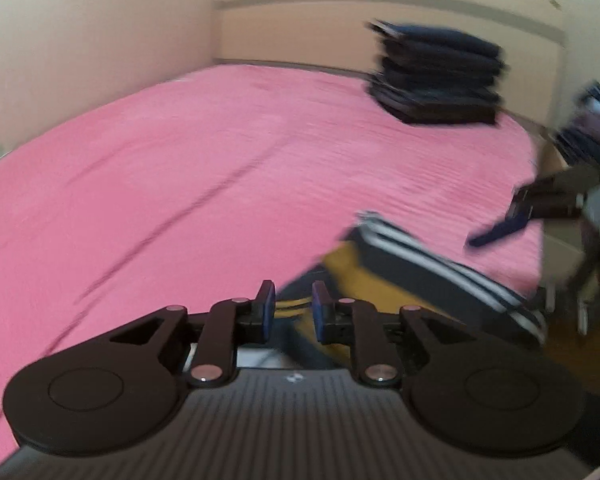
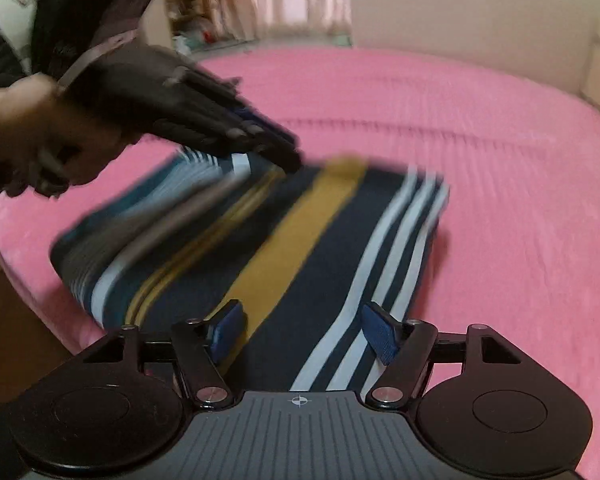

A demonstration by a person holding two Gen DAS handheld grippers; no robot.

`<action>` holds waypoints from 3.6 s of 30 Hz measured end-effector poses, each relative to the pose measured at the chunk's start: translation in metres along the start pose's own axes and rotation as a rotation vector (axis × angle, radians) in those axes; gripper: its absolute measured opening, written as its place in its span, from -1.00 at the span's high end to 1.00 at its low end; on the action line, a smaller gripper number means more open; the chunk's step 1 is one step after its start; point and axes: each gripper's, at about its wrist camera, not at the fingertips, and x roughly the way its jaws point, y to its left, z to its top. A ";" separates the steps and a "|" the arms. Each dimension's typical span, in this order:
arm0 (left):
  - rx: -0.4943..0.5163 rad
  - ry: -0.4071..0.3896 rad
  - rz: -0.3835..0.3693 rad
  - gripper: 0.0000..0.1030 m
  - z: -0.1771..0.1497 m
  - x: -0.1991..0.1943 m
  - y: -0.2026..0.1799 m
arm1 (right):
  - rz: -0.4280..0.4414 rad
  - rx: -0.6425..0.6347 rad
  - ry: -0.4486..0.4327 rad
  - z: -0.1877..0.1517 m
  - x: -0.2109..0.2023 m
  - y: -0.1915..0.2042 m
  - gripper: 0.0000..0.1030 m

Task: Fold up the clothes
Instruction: 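Smooth the folded sweater with both grippers and open them, then grasp the folded striped sweater's sides with both grippers and lift it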

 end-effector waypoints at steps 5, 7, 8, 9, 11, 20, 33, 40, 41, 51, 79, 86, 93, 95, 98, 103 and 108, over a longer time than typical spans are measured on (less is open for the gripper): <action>0.057 0.129 -0.052 0.78 0.006 0.064 -0.019 | -0.009 0.064 -0.039 -0.019 -0.009 0.006 -0.34; 0.046 0.140 -0.054 0.79 0.006 0.080 -0.018 | -0.004 0.074 -0.051 -0.021 -0.008 0.009 -0.34; 0.035 0.143 -0.054 0.79 0.008 0.085 -0.017 | -0.003 0.071 -0.052 -0.020 -0.008 0.010 -0.34; 0.026 0.148 -0.052 0.79 0.011 0.089 -0.017 | -0.004 0.063 -0.049 -0.020 -0.011 0.011 -0.34; 0.024 0.159 -0.043 0.78 0.015 0.088 -0.018 | -0.007 0.046 -0.043 -0.018 -0.019 0.013 -0.34; -0.068 0.045 0.078 0.76 -0.007 -0.004 -0.019 | -0.019 0.003 -0.014 -0.038 -0.032 0.022 -0.34; -0.369 0.058 0.232 0.61 -0.125 -0.085 -0.049 | -0.049 -0.074 -0.009 -0.032 -0.024 0.044 -0.37; -0.316 0.040 0.289 0.58 -0.127 -0.104 -0.058 | -0.031 -0.106 -0.010 -0.030 -0.025 0.051 -0.37; -0.302 0.055 0.292 0.58 -0.130 -0.104 -0.058 | -0.024 -0.088 0.009 -0.032 -0.020 0.049 -0.37; -0.261 0.106 0.348 0.55 -0.153 -0.111 -0.065 | -0.004 -0.121 0.014 -0.021 -0.021 0.058 -0.39; 0.498 0.161 0.451 -0.37 -0.164 -0.075 -0.145 | -0.172 -0.729 0.106 -0.021 0.031 0.081 0.11; 0.714 0.214 0.554 -0.33 -0.170 -0.038 -0.146 | -0.153 -0.646 0.043 0.002 0.008 0.070 0.14; 0.690 0.269 0.540 0.25 -0.165 -0.021 -0.134 | -0.245 -0.818 0.030 -0.046 0.017 0.084 -0.61; 0.654 0.263 0.523 0.27 -0.163 -0.023 -0.130 | -0.242 -0.867 0.032 -0.055 0.019 0.089 -0.61; 0.590 0.256 0.494 0.27 -0.157 -0.027 -0.123 | -0.280 -0.929 0.017 -0.062 0.029 0.093 -0.61; 0.570 0.258 0.480 0.27 -0.154 -0.025 -0.120 | -0.370 -1.055 -0.019 -0.071 0.059 0.100 -0.61; 0.576 0.260 0.506 0.19 -0.155 -0.019 -0.128 | -0.398 -1.019 0.001 -0.070 0.071 0.096 -0.80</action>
